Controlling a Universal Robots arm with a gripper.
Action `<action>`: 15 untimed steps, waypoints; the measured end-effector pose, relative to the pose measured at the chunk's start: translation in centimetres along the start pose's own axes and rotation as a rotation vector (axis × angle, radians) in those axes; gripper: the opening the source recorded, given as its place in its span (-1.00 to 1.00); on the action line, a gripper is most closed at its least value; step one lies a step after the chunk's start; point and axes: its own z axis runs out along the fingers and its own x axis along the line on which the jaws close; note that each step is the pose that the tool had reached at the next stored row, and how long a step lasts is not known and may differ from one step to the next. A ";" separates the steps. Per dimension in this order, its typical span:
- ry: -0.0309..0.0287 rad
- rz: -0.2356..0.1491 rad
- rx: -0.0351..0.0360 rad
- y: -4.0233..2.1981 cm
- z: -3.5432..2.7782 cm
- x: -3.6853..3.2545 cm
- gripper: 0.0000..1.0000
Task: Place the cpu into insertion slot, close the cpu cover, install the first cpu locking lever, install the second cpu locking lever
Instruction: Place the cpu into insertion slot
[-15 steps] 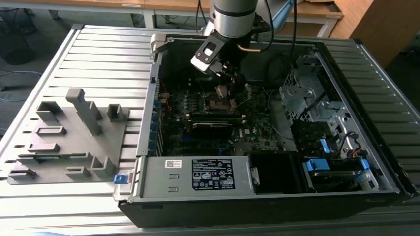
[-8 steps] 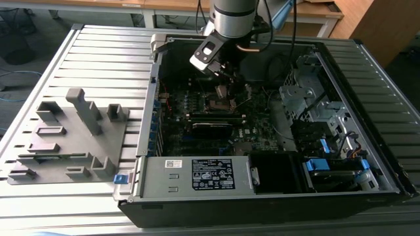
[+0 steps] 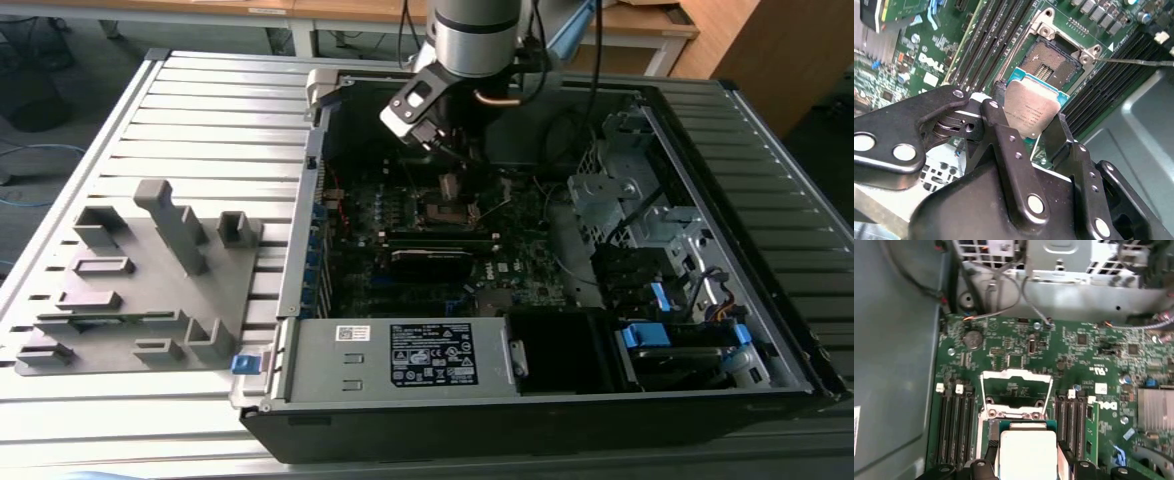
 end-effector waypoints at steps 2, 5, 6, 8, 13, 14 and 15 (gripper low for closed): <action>-0.0024 0.026 0.0005 -0.01 0.01 0.00 0.07; 0.0053 0.029 0.0011 -0.09 0.02 0.00 0.07; 0.0092 0.029 0.0015 -0.15 0.02 0.00 0.07; 0.0133 0.029 0.0018 -0.23 0.06 0.01 0.07; 0.0133 0.030 0.0049 -0.31 0.83 0.04 0.07; 0.0134 0.030 0.0064 -0.32 0.93 0.04 0.07; 0.0132 0.030 0.0069 -0.32 0.94 0.04 0.07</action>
